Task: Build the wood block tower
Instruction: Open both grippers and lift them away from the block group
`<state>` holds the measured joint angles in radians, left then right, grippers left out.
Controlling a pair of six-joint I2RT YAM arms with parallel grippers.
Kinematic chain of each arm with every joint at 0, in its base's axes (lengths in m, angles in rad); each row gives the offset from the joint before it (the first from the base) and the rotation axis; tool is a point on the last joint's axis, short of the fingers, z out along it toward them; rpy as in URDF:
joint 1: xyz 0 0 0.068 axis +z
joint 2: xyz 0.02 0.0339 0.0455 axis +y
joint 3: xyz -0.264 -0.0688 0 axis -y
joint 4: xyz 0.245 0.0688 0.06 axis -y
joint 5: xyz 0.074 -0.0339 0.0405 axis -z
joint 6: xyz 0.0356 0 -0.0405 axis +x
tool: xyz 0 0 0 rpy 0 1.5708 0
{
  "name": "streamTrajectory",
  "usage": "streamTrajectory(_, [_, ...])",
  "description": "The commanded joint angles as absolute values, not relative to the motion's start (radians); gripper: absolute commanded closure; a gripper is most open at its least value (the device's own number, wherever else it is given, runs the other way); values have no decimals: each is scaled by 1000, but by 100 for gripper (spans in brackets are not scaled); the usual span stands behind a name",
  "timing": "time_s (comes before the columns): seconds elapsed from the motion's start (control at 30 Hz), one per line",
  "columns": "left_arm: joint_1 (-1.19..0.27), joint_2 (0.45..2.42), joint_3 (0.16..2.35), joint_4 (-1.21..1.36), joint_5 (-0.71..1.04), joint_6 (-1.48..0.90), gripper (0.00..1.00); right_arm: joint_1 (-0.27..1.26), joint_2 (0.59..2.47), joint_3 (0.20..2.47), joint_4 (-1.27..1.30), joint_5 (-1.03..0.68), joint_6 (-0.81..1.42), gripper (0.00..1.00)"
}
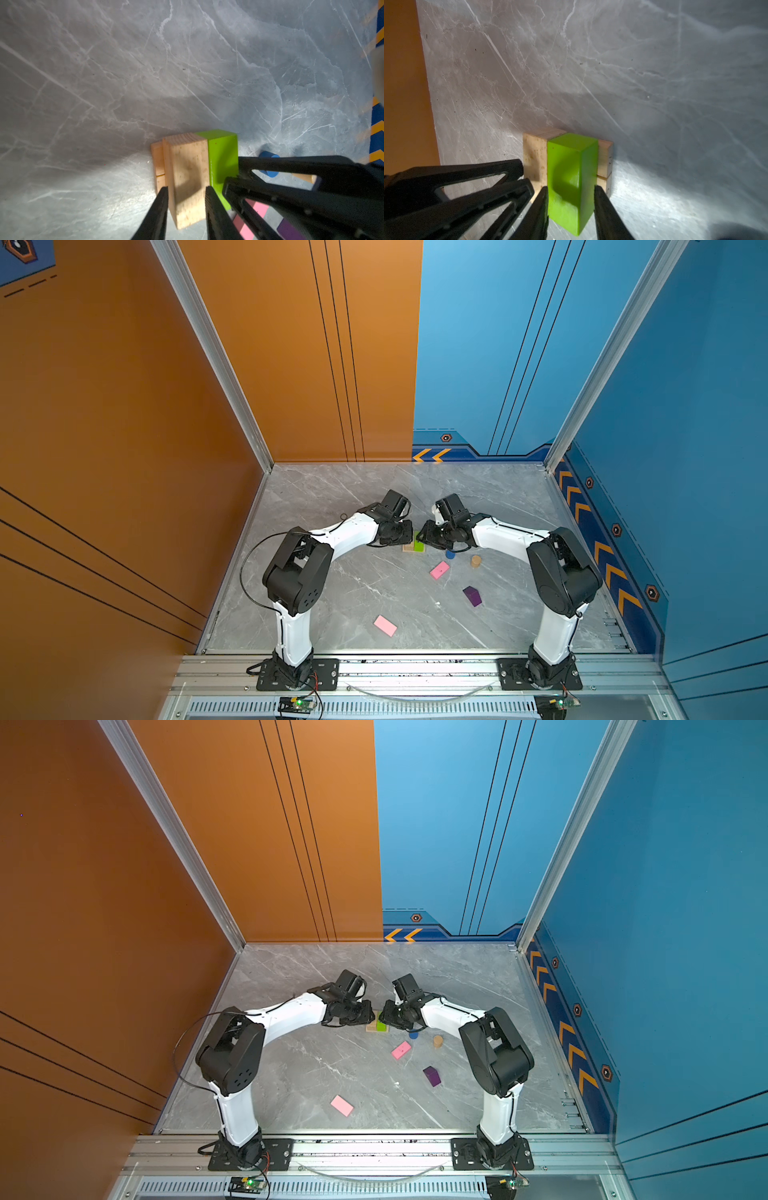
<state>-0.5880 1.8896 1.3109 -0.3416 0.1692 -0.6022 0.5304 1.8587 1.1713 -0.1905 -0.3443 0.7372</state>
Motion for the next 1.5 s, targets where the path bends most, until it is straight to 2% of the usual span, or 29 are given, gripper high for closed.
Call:
streamTrajectory(0.0, [-586, 1841, 1328, -372, 148, -595, 67, 529, 1813, 1178, -221, -325, 741, 61])
streamTrajectory(0.33, [-582, 1751, 1289, -374, 120, -593, 67, 528, 1724, 1157, -263, -289, 728, 60])
streamTrajectory(0.53, [-580, 1629, 1165, -287, 118, -624, 65, 534, 1638, 1175, -423, -255, 634, 56])
streamTrajectory(0.7, [-578, 1521, 1061, -237, 107, -642, 63, 546, 1562, 1188, -617, -191, 511, 48])
streamTrajectory(0.93, [-580, 1418, 942, -199, 99, -651, 62, 600, 1516, 1175, -762, -136, 408, 34])
streamTrajectory(1.37, [-580, 1285, 832, -174, 65, -642, 61, 693, 1639, 1218, -845, -95, 286, 17])
streamTrajectory(1.47, [-581, 1261, 819, -181, 48, -640, 61, 693, 1669, 1230, -847, -84, 268, 16])
